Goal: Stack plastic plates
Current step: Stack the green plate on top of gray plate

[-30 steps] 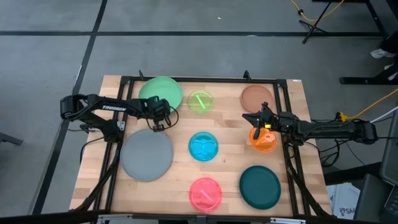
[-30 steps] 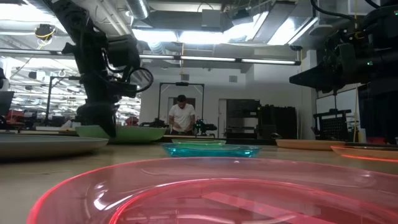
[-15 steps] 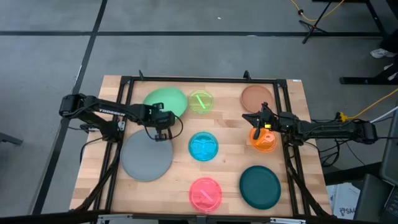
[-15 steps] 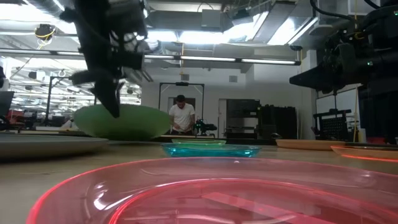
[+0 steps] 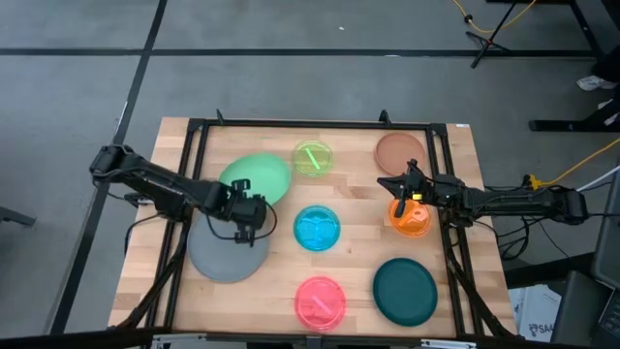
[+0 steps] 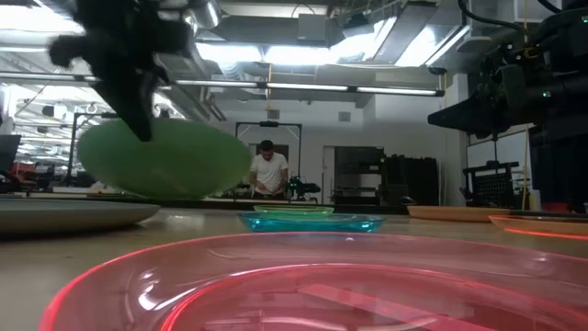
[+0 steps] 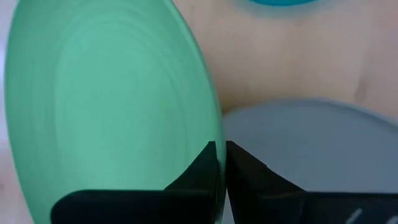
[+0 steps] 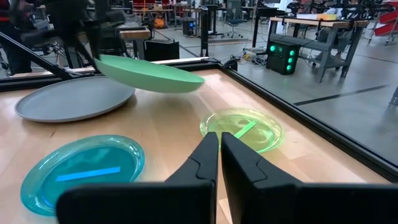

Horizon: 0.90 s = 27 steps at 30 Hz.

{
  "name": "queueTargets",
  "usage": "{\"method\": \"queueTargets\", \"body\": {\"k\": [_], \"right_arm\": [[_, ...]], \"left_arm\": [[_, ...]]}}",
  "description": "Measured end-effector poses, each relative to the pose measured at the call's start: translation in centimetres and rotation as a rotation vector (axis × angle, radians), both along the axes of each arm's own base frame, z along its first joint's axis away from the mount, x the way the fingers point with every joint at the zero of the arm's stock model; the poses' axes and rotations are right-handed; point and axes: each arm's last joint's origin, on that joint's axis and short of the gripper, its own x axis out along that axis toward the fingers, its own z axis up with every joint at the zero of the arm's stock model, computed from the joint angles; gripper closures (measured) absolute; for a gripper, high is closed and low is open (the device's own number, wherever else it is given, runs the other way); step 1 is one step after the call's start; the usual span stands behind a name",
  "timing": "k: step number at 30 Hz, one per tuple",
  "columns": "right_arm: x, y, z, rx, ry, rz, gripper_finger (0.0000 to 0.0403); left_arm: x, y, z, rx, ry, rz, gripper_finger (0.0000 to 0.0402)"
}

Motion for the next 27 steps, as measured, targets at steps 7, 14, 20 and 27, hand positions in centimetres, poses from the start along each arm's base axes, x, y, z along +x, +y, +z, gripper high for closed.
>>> {"method": "queueTargets", "body": {"k": [7, 14, 20, 27], "right_arm": [[0.0, 0.0, 0.0, 0.0, -0.001, 0.0, 0.0388], [0.0, 0.0, 0.0, 0.0, 0.003, -0.003, 0.0388], [0.0, -0.1, 0.0, -0.002, 0.002, -0.019, 0.0388], [0.0, -0.1, 0.0, -0.004, 0.004, -0.029, 0.0388]], "left_arm": [[-1.2, -4.5, 1.9, -0.155, -0.002, -0.02, 0.0387], [-3.5, -8.4, 1.9, -0.243, -0.001, 0.014, 0.0387], [-5.3, -10.7, 1.9, -0.237, -0.042, 0.007, 0.0387], [-6.5, -12.0, 3.0, -0.267, -0.048, 0.042, 0.0386]]}}
